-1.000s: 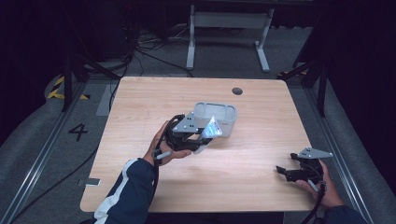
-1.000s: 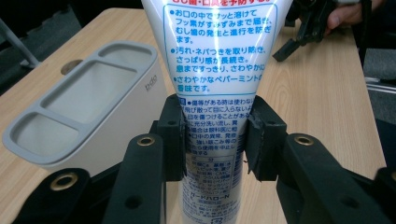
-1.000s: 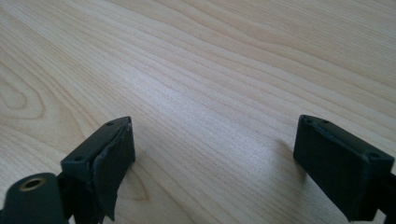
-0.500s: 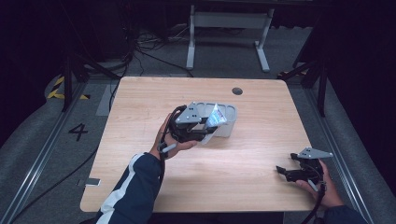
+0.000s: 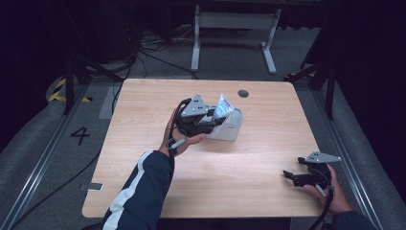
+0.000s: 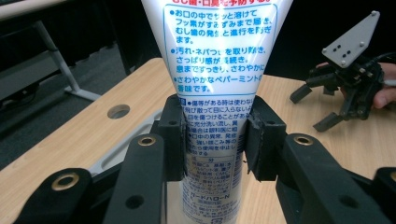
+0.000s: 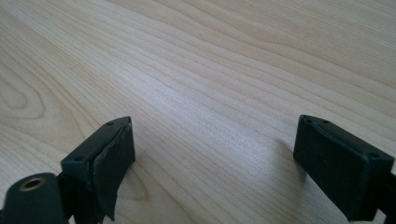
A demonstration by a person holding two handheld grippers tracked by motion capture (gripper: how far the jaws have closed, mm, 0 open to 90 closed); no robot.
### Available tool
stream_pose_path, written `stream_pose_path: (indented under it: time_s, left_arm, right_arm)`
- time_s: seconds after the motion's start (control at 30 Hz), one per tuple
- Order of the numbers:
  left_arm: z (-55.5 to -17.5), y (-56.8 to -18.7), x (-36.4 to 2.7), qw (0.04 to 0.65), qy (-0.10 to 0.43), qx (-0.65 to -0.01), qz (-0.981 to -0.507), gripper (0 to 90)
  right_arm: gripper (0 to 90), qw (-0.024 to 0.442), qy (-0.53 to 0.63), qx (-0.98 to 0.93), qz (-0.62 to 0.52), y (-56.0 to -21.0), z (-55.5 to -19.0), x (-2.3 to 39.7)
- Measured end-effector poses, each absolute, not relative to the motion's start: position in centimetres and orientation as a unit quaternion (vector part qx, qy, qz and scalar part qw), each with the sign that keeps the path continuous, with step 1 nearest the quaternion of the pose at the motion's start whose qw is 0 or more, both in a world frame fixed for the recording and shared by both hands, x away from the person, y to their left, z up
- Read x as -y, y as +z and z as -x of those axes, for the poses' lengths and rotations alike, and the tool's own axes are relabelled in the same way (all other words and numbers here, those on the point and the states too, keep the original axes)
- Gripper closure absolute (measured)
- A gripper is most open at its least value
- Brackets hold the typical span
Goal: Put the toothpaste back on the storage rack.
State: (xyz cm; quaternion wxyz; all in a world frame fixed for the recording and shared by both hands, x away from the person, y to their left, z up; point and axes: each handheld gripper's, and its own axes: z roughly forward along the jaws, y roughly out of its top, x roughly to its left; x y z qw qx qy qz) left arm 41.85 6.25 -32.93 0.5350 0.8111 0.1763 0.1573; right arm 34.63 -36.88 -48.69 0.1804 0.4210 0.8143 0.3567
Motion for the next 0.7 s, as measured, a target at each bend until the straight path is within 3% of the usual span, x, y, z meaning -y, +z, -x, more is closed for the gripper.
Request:
stream_pose_path:
  time_s: [0.7]
  left_arm:
    - [-44.3, -32.5, -5.2, 0.556, 0.164, -0.194, -0.792, 64.8]
  right_arm:
    - [12.8, 0.181, 0.357, -0.814, -0.421, -48.7, -34.6, 36.9]
